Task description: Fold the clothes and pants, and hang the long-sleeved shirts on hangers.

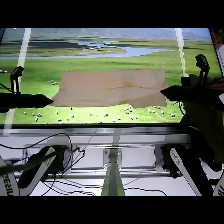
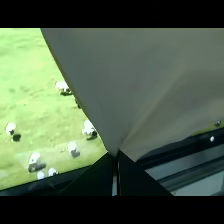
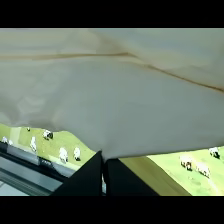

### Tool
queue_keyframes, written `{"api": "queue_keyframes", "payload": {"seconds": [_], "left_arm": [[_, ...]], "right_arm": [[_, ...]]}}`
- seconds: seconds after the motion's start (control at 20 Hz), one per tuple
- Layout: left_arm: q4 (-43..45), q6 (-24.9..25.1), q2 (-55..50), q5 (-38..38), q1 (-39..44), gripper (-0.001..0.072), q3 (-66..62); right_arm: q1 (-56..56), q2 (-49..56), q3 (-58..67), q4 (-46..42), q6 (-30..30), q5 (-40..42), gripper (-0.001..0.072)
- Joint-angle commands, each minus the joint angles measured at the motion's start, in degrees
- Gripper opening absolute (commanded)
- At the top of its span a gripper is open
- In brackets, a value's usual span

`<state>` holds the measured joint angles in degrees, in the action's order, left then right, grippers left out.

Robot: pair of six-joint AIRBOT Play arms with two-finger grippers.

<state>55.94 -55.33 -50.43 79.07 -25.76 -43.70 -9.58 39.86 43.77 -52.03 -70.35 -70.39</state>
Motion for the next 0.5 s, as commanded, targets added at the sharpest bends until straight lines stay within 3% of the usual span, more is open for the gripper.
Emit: {"api": "queue_keyframes", "payload": {"seconds": [0.0, 0.25, 0.45], "left_arm": [[-5.73, -1.9, 3.65, -2.58, 0.24, 0.0013, 1.27], [-16.0, -1.92, -6.75, -29.59, 9.62, 0.0012, 1.49], [-20.09, -1.92, -19.1, -46.56, 17.97, 0.0014, 1.4]], "right_arm": [[0.04, -4.5, -3.56, -0.48, -5.27, 2.62, 0.0014], [0.11, 4.57, -5.81, 5.81, -7.13, 28.13, 0.0013], [3.63, 20.46, -2.54, 7.1, -6.99, 39.89, 0.0014]]}}
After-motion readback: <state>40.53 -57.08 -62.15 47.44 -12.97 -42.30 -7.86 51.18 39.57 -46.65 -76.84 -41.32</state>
